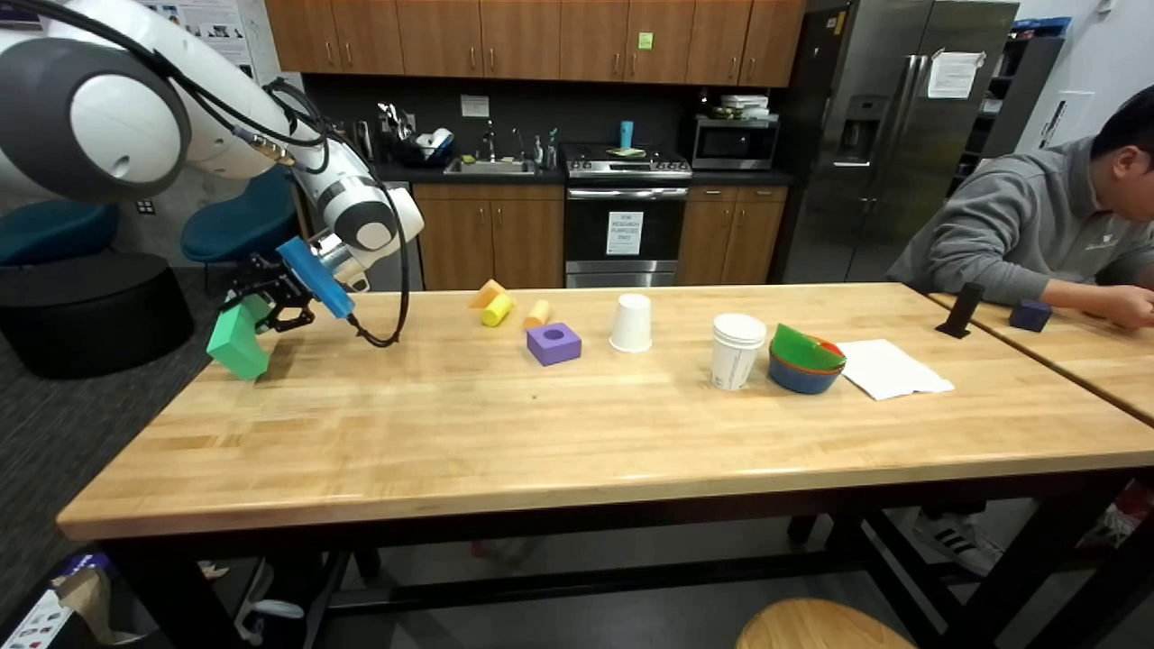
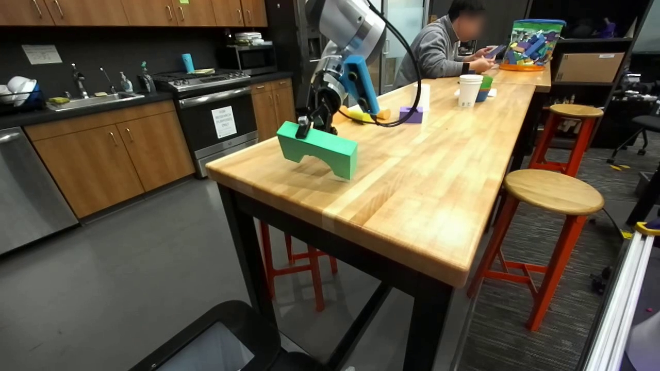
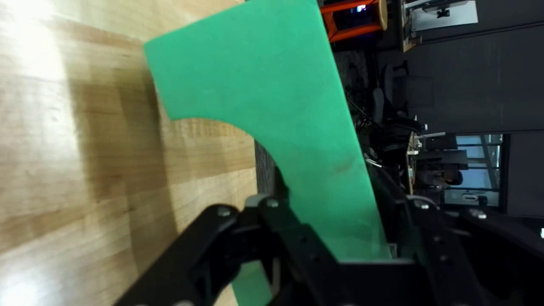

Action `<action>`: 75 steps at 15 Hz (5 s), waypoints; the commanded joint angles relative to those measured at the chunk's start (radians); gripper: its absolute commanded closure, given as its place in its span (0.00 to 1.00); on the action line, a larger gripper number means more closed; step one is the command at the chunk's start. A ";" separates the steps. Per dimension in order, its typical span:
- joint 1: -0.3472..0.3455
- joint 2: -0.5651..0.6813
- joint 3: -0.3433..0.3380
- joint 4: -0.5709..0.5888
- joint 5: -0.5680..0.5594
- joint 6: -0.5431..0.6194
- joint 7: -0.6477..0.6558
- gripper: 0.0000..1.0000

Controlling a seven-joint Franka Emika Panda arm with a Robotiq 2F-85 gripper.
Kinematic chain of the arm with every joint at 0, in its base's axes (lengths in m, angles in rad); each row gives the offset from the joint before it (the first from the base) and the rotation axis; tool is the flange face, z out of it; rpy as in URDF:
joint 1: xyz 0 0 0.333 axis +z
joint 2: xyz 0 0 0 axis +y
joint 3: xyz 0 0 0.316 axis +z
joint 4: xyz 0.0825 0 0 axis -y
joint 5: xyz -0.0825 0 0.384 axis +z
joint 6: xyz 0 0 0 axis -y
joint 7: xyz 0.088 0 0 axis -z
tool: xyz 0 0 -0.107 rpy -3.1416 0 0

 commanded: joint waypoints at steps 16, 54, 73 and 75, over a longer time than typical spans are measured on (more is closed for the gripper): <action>-0.004 0.028 -0.011 0.075 0.004 -0.116 0.087 0.76; -0.004 0.118 -0.009 0.128 -0.005 -0.143 0.108 0.76; -0.007 0.128 -0.007 0.120 0.014 -0.130 0.074 0.42; -0.007 0.128 -0.007 0.120 0.014 -0.132 0.072 0.28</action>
